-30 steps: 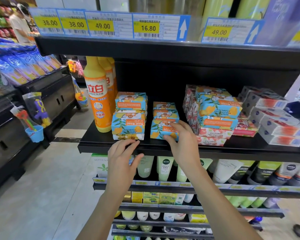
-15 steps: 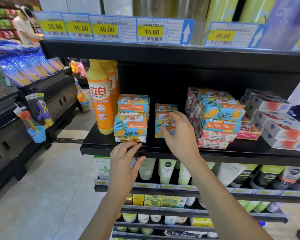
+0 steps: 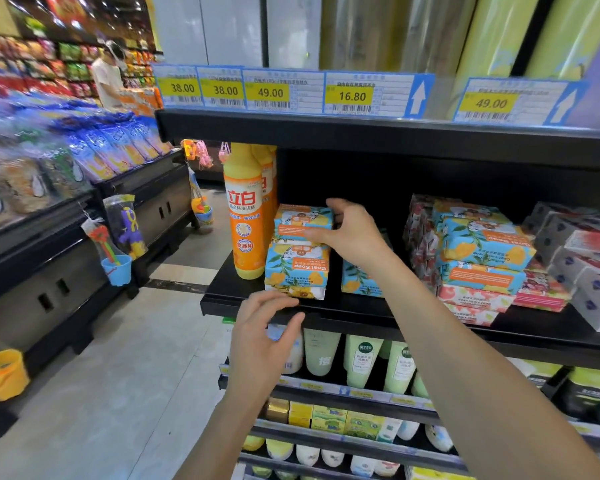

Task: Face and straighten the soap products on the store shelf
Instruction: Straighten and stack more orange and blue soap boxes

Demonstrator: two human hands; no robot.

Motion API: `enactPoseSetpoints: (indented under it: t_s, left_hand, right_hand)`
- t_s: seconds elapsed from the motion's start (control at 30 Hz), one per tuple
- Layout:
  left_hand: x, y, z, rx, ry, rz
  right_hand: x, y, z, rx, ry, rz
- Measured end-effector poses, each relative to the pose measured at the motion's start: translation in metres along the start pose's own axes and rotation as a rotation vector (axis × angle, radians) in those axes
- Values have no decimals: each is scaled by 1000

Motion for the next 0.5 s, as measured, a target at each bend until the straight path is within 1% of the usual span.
enactPoseSetpoints:
  t_s: [0.07, 0.13, 0.23, 0.3, 0.5]
  left_hand:
    - [9, 6, -17, -61, 67, -61]
    - [20, 9, -29, -81, 88, -116]
    - [36, 7, -29, -81, 8, -258]
    - [42, 6, -21, -65, -61, -317]
    - [56, 2, -3, -84, -113, -328]
  right_hand:
    - [0, 4, 0, 13, 29, -2]
    - [-5, 6, -4, 34, 67, -4]
    - [-19, 12, -14, 125, 145, 13]
    - [-32, 16, -23, 178, 193, 39]
    - [-72, 36, -33, 277, 294, 126]
Point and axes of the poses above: each hand's wrist, its own x-axis towards the middle knuckle, its own z-axis out of the palm, y = z × x, the point moved 6 cm from there along x, towards the middle knuckle, and after that the axes turned 9 degrees about -x, right-handed, at the moved point
